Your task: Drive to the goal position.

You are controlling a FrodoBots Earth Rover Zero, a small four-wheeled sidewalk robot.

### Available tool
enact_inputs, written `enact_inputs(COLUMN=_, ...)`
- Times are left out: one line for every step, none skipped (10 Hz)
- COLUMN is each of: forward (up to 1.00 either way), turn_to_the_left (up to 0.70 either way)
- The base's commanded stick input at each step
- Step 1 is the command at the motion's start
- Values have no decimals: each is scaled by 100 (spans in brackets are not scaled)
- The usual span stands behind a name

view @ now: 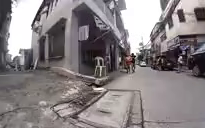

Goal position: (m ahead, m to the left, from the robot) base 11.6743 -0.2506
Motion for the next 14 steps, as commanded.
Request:
enact_inputs(forward=100, turn_to_the_left=-27)
enact_inputs(forward=100, turn_to_the_left=-27)
enact_inputs(forward=100, turn_to_the_left=-27)
enact_inputs(forward=100, turn_to_the_left=-27)
enact_inputs(forward=100, turn_to_the_left=-27)
enact_inputs(forward=100, turn_to_the_left=-27)
enact_inputs(forward=100, turn_to_the_left=-27)
enact_inputs(forward=100, turn_to_the_left=-27)
enact_inputs(forward=100, turn_to_the_left=-27)
enact_inputs(forward=100, turn_to_the_left=-27)
enact_inputs(forward=100, turn_to_the_left=-27)
enact_inputs(forward=100, turn_to_the_left=-25)
enact_inputs(forward=100, turn_to_the_left=-2)
enact_inputs(forward=100, turn_to_the_left=0)
